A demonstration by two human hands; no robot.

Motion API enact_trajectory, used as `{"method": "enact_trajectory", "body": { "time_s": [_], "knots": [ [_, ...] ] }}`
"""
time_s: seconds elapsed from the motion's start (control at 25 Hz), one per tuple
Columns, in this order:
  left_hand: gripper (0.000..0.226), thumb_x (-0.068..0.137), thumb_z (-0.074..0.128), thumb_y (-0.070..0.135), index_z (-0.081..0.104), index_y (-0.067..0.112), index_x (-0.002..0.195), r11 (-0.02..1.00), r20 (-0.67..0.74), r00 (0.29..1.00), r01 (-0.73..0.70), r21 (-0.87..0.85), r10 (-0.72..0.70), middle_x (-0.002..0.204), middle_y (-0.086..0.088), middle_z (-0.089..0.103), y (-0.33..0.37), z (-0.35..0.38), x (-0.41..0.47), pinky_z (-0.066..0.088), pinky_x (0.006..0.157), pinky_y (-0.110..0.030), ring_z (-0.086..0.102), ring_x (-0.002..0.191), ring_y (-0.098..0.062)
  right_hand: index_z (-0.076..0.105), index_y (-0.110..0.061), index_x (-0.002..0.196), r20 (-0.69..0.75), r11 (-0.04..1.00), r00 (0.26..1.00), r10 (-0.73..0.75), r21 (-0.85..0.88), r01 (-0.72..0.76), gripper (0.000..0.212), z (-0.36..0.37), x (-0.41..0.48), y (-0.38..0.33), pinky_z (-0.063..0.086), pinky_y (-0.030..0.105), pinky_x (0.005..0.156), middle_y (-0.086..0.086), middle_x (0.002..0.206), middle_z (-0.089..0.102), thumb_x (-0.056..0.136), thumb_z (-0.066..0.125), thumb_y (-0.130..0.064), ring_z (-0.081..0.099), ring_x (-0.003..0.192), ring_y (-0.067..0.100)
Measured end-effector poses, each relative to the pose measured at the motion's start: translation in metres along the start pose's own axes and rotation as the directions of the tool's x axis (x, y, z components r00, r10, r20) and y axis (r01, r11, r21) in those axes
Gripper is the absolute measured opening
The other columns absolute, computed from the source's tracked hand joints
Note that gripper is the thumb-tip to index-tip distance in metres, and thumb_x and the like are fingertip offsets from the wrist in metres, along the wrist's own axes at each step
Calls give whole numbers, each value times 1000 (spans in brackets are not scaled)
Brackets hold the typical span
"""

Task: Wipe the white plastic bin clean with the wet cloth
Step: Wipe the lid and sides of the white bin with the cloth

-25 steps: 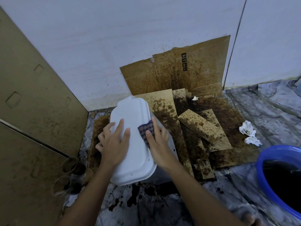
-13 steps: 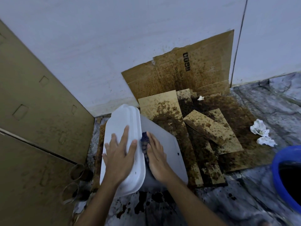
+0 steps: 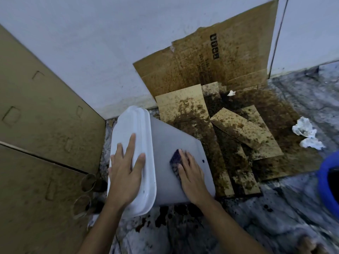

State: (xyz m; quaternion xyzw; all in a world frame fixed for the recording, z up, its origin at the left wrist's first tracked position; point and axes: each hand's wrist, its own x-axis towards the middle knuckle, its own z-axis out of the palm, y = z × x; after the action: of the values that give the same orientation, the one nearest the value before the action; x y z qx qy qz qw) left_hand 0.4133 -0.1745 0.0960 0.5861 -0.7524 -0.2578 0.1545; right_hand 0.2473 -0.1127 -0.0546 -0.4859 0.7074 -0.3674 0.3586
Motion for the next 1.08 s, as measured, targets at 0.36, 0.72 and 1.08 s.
{"method": "enact_trajectory", "body": {
  "time_s": [0.36,0.72,1.08],
  "knots": [
    [56,88,22,78,0,77,140,1000,11,1000,23,-9,-23,170,10,-6,9,-1,-4,0,122,-61,-13,156,-18,10,-46,155,-4,918,929,370,154,-365,50,1,7,99,6,52,124,-6,169,3,107,20,-48,2,156,17],
    [54,93,26,74,0,77,140,1000,10,1000,14,-13,-14,170,8,-6,10,-1,-3,0,123,-59,-12,156,-20,2,-43,156,-29,999,999,-25,19,26,58,-2,14,-6,-4,37,125,-16,167,-5,100,9,-54,-8,153,2],
    [56,90,25,73,1,77,140,1000,10,1000,12,-27,-12,170,11,-5,8,-1,-1,4,123,-61,-13,156,-16,-7,-43,158,58,983,983,-174,61,171,54,-9,46,-77,-10,44,125,-19,166,-18,109,15,-45,-21,151,2]
  ]
}}
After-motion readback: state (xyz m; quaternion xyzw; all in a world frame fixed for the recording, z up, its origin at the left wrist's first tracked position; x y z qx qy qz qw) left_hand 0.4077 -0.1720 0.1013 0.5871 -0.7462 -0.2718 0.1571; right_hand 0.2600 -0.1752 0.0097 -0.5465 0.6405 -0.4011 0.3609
